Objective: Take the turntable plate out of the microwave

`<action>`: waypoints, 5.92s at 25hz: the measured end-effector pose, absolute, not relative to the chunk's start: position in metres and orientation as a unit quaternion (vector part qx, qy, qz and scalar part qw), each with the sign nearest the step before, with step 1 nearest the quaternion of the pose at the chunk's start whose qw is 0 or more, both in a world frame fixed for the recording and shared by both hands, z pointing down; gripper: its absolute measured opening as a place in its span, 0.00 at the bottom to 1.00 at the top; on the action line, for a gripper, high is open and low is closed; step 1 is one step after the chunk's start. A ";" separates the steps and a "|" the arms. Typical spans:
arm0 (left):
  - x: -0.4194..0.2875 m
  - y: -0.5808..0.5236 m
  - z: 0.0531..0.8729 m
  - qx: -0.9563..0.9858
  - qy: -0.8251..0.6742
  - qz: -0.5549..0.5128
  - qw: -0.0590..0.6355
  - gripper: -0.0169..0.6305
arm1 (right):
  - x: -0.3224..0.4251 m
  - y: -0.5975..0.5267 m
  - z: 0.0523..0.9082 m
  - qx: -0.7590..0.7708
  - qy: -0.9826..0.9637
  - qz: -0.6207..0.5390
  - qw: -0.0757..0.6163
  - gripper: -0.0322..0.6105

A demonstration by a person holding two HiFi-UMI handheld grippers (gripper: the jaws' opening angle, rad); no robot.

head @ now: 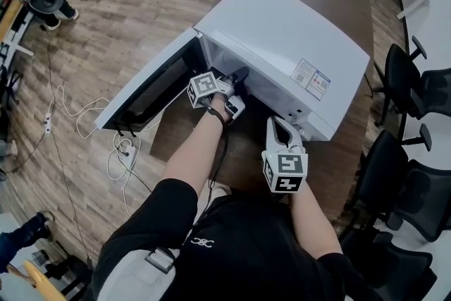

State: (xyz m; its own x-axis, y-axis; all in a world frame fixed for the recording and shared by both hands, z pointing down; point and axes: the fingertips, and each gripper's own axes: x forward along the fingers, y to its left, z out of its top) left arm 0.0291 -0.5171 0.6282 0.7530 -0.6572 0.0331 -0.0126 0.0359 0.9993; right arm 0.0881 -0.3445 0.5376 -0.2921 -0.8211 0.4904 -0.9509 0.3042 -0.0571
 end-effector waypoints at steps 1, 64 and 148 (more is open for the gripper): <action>0.030 -0.517 0.627 0.661 -0.263 -0.230 0.664 0.09 | 0.088 -0.345 0.538 0.564 -0.785 0.173 0.189 0.06; 0.008 -0.494 0.610 0.659 -0.259 -0.170 0.685 0.05 | 0.081 -0.471 0.614 0.560 -0.550 0.541 -0.301 0.26; -0.093 -0.199 0.486 0.725 -0.248 -0.248 0.593 0.04 | -0.045 -0.235 0.484 0.313 -0.697 0.550 -0.336 0.15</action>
